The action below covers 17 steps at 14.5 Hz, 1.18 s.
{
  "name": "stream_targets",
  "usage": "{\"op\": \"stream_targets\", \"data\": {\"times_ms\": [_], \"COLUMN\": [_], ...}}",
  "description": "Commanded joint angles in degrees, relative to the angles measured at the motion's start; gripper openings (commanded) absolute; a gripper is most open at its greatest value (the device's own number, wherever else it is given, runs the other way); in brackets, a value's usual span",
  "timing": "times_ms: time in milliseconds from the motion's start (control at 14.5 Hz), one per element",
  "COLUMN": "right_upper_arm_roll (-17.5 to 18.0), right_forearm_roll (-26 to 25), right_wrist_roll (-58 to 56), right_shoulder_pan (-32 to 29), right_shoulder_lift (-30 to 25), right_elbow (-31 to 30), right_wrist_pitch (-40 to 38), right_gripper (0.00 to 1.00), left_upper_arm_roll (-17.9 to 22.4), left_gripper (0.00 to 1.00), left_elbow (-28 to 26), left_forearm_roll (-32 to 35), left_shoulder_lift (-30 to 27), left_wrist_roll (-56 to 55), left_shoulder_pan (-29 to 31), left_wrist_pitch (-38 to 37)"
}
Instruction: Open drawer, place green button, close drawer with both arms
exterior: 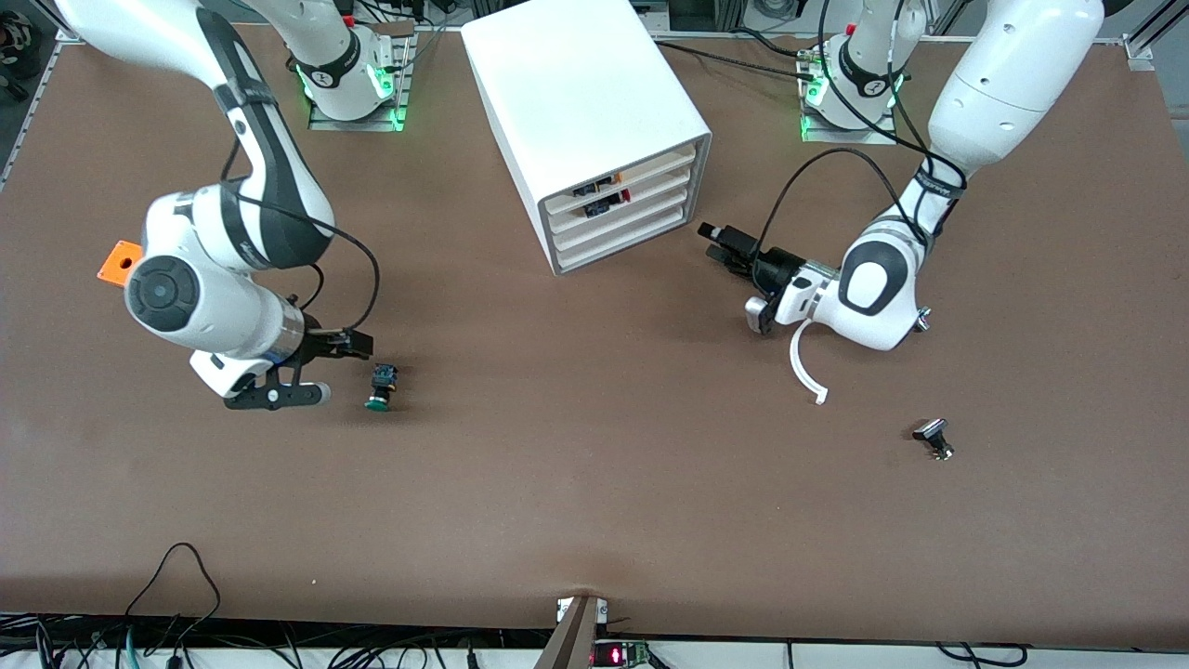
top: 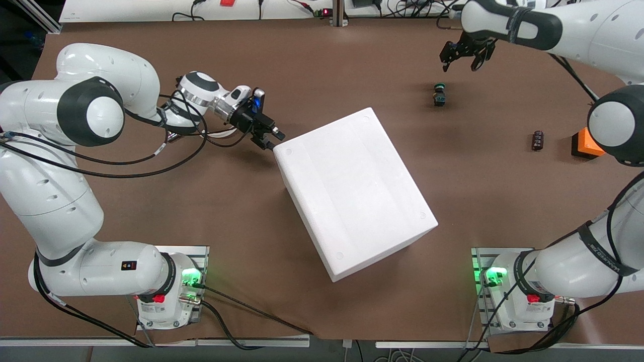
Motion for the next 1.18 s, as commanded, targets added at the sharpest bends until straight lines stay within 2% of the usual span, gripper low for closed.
{"op": "stream_targets", "data": {"times_ms": [0, 276, 415, 484, 691, 760, 1037, 1106], "right_upper_arm_roll": [-0.17, -0.17, -0.17, -0.17, -0.17, -0.17, -0.08, -0.08], "right_forearm_roll": [0.7, 0.7, 0.7, 0.7, 0.7, 0.7, 0.7, 0.7], "right_wrist_roll": [-0.69, -0.78, -0.69, -0.61, -0.17, 0.18, 0.19, 0.27], "right_shoulder_pan": [-0.22, -0.23, -0.23, -0.23, -0.05, 0.12, 0.39, 0.39], "right_shoulder_lift": [1.66, 4.73, 6.05, 6.5, 8.17, 8.17, 8.17, 8.17], "right_elbow": [-4.95, -8.47, -9.53, -9.79, -9.8, -9.71, -9.71, -9.62], "right_wrist_pitch": [8.39, 16.22, 18.95, 19.74, 21.77, 21.77, 21.77, 21.77], "right_gripper": [1.0, 1.0, 1.0, 1.0, 0.99, 0.98, 0.76, 0.69], "left_upper_arm_roll": [-2.01, -2.64, -2.64, -2.64, -2.64, -2.64, -2.64, -2.64], "left_gripper": [0.99, 0.99, 0.94, 0.9, 0.61, 0.55, 0.54, 0.39], "left_elbow": [-1.8, -2.68, -2.77, -2.94, -3.56, -3.65, -3.82, -3.91], "left_forearm_roll": [-4.83, -5.99, -6.08, -6.08, -6.08, -6.43, -7.75, -7.75], "left_shoulder_lift": [2.35, 3.85, 4.03, 4.12, 4.12, 4.38, 6.14, 6.14], "left_wrist_roll": [8.14, 13.18, 14.58, 14.68, 14.85, 14.85, 18.19, 18.19], "left_shoulder_pan": [0.07, -1.25, -2.21, -2.3, -3.52, -4.14, -5.38, -5.38], "left_wrist_pitch": [0.52, 1.75, 1.75, 1.75, 1.83, 2.18, 4.91, 4.91]}}
